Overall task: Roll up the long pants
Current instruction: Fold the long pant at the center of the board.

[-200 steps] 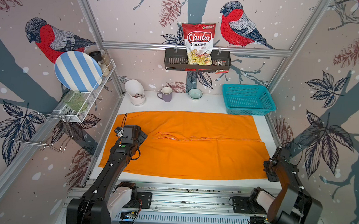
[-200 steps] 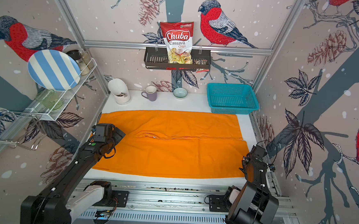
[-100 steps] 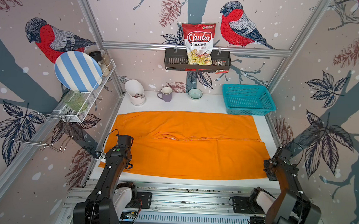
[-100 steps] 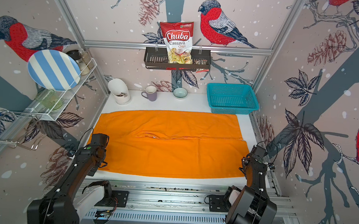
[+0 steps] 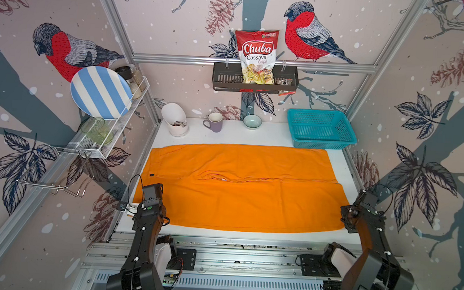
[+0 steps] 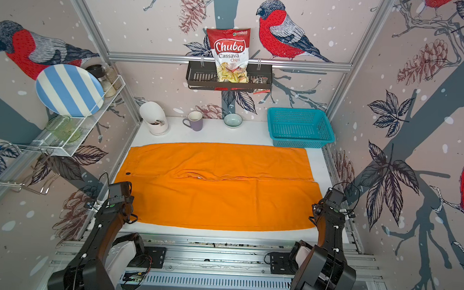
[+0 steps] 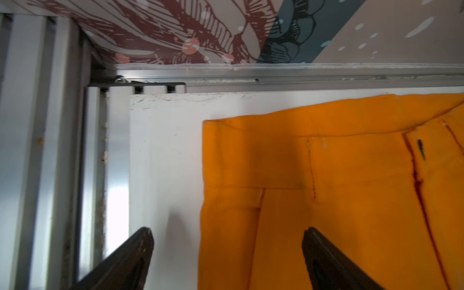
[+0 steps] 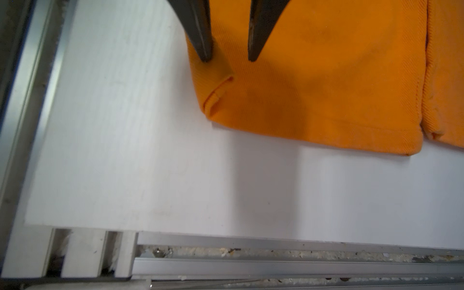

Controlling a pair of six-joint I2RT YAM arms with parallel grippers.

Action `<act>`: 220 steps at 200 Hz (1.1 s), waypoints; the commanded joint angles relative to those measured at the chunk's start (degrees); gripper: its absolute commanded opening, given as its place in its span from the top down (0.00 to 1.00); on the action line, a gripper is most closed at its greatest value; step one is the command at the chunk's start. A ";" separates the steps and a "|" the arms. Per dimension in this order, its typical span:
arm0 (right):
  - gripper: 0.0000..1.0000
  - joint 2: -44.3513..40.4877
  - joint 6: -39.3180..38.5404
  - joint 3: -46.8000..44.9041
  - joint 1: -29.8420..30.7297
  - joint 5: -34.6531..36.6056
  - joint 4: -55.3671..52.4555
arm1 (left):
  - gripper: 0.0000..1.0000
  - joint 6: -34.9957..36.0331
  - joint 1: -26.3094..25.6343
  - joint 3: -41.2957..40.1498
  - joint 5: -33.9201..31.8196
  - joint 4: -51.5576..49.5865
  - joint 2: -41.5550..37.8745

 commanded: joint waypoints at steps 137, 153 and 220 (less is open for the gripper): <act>1.00 -6.64 -1.89 2.37 -0.06 -2.00 1.29 | 1.00 11.30 10.22 4.26 17.60 6.72 -1.57; 1.00 -8.61 -2.21 3.51 -0.01 -2.06 1.64 | 1.00 11.36 10.19 6.40 17.70 3.93 -3.61; 0.00 -10.45 4.17 3.36 0.61 -0.08 -11.87 | 1.00 10.67 10.19 6.35 18.92 4.50 -0.79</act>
